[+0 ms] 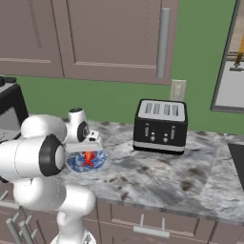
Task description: Place the fish on the counter behind the older fish on the same shelf of the fridge to maintain FIFO order. Close the fridge door when finished.
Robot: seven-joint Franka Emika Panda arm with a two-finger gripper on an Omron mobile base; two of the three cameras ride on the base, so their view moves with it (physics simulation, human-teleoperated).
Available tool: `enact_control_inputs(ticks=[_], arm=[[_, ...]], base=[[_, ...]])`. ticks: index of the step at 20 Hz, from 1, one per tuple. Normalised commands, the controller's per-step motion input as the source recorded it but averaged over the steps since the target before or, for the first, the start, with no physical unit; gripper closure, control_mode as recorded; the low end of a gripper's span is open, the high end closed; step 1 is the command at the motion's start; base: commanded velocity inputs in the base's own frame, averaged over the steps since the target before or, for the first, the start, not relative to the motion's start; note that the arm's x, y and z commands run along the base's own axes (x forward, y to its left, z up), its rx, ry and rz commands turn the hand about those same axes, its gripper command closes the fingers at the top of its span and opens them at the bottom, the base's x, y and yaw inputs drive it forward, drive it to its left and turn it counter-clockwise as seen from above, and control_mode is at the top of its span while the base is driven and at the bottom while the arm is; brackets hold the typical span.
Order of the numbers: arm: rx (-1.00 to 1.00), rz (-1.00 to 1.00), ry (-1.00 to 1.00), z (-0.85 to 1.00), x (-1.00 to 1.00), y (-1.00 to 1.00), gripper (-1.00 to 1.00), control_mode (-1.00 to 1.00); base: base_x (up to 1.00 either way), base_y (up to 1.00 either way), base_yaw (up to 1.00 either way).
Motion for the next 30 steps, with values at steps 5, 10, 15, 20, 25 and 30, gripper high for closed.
enact_control_inputs(ticks=[5, 10, 15, 20, 25, 30], arm=[[0.00, 0.05, 0.02, -0.37, 0.17, 0.00, -1.00, -1.00], [0.00, 0.06, 0.01, -0.33, 0.17, -0.03, -1.00, -1.00], [0.00, 0.06, 0.04, -0.54, 0.03, 0.00, 1.00, -1.00], [0.00, 0.00, 0.03, -0.33, -0.13, 0.00, 1.00, -1.00], [0.00, 0.01, -0.07, -0.02, -0.21, -0.02, 1.00, -1.00], [0.00, 0.05, -0.26, 0.21, -0.66, -0.16, 1.00, -1.00]], base=[[0.00, 0.00, 0.00], [0.00, 0.00, 0.00], [0.00, 0.00, 0.00], [0.00, 0.00, 0.00], [0.00, 0.00, 0.00], [0.00, 0.00, 0.00]])
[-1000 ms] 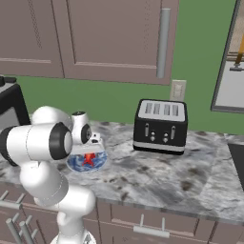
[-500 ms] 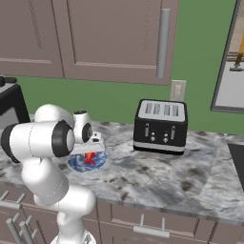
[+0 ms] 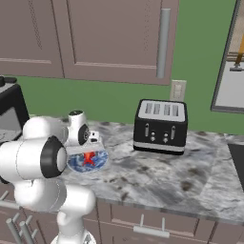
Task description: Place the fish on the counter behind the older fish on the same shelf of the fridge to maintain FIFO order. Close the fridge door when finished.
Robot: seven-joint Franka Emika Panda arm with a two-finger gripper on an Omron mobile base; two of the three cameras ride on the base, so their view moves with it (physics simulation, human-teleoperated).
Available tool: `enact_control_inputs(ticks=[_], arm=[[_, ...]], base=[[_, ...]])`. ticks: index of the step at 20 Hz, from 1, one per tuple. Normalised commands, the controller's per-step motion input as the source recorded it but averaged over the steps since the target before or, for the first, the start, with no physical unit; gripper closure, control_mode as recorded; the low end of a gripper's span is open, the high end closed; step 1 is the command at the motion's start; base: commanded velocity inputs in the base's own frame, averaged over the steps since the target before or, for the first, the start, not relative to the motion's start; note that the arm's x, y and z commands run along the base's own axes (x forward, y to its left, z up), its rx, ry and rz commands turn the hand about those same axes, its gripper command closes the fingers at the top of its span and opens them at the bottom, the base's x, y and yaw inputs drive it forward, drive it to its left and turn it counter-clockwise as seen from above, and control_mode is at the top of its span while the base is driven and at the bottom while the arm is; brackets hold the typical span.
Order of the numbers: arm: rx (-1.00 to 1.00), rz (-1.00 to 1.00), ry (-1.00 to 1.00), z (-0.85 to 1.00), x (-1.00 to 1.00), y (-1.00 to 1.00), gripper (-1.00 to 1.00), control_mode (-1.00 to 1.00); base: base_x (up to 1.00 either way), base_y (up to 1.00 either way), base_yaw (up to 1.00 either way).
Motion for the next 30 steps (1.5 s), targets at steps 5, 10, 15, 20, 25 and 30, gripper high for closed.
enact_control_inputs(ticks=[5, 10, 15, 20, 25, 30], arm=[[0.00, 0.08, -0.37, 0.55, -0.91, -0.15, 1.00, -1.00], [0.00, 0.08, -0.33, 0.73, -0.99, -0.13, 1.00, -1.00], [0.00, 0.05, -0.19, 1.00, -0.77, -0.15, 1.00, -1.00], [0.00, 0.03, -0.03, 0.92, -0.62, -0.11, 1.00, -1.00], [0.00, 0.02, 0.00, 0.70, -0.42, 0.00, 1.00, -1.00], [-0.02, 0.02, 0.00, 0.02, -0.14, 0.07, 1.00, -1.00]], base=[[0.00, 0.00, 0.00], [0.00, 0.00, 0.00], [0.00, 0.00, 0.00], [0.00, 0.00, 0.00], [0.00, 0.00, 0.00], [0.00, 0.00, 0.00]])
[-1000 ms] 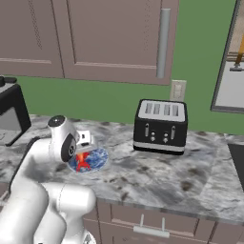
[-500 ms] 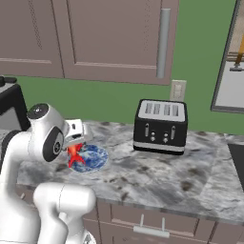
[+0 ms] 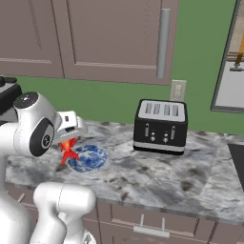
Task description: Place the fish on the counter behind the older fish on the same shelf of the fridge to maintain FIFO order. Close the fridge door when finished.
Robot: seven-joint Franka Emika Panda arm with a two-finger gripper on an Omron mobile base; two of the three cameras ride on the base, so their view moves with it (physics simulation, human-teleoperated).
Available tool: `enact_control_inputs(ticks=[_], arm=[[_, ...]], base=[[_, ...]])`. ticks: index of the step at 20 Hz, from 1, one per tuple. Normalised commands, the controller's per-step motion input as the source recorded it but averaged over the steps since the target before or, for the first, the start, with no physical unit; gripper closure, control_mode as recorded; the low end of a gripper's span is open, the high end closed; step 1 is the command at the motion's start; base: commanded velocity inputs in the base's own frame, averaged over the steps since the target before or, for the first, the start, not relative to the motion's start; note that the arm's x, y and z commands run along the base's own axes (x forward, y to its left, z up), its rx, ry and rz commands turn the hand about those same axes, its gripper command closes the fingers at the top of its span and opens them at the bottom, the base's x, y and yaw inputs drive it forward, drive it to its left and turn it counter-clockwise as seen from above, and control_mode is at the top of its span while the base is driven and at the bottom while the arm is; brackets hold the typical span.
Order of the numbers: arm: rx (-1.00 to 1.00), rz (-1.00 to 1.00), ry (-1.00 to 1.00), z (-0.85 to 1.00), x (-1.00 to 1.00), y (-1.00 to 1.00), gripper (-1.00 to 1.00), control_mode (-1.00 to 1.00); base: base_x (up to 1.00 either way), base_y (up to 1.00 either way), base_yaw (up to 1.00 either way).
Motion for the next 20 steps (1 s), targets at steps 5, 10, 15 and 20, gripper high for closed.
enact_control_inputs(ticks=[5, 10, 15, 20], arm=[[-0.03, 0.01, 0.00, 0.00, -0.06, 0.09, 1.00, -1.00], [-0.01, -0.02, -0.01, -0.05, -0.42, 0.02, 1.00, -1.00], [0.00, 0.00, 0.00, 0.00, 0.00, 0.00, 1.00, 1.00], [0.00, 0.00, 0.00, 0.00, 0.00, 0.00, 1.00, 1.00]], base=[[0.00, 0.00, 0.00], [0.00, 0.00, 0.00], [-0.65, -0.01, -0.37], [-0.50, 0.00, -0.60]])
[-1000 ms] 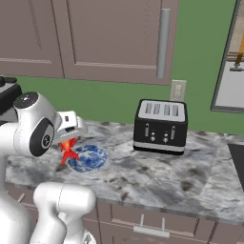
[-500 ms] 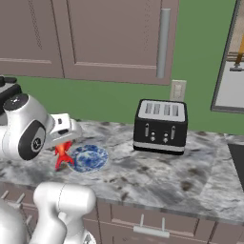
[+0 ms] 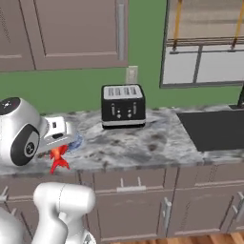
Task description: Place the fish on the counter behind the older fish on the same shelf of the fridge to maintain FIFO order. Close the fridge door when finished.
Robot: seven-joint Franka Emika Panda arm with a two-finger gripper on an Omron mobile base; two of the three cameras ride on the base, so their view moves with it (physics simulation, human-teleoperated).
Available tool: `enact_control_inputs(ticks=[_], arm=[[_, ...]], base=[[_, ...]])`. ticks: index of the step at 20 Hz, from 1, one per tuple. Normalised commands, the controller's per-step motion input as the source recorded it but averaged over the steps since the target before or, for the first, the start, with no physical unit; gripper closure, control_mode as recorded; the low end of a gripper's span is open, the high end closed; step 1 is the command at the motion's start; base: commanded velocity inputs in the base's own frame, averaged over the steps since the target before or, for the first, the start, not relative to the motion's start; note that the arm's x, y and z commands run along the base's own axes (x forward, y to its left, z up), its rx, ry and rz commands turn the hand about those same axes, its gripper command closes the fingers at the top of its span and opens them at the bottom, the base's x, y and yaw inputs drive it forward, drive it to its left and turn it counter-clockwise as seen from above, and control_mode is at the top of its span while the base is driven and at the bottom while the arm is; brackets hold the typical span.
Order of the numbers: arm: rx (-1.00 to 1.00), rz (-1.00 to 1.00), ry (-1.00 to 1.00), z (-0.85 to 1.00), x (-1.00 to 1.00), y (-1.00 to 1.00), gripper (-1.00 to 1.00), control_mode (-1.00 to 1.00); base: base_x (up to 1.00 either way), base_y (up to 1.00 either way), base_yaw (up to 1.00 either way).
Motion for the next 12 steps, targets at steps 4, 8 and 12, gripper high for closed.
enact_control_inputs(ticks=[4, 8, 12], arm=[[0.00, 0.00, 0.00, 0.00, 0.00, 0.00, 1.00, 1.00], [0.00, 0.00, 0.00, 0.00, 0.00, 0.00, 1.00, 1.00], [0.00, 0.00, 0.00, 0.00, 0.00, 0.00, 1.00, 1.00]], base=[[-0.24, 0.00, -0.68], [-0.06, 0.00, -0.70], [0.00, 0.00, -0.69]])
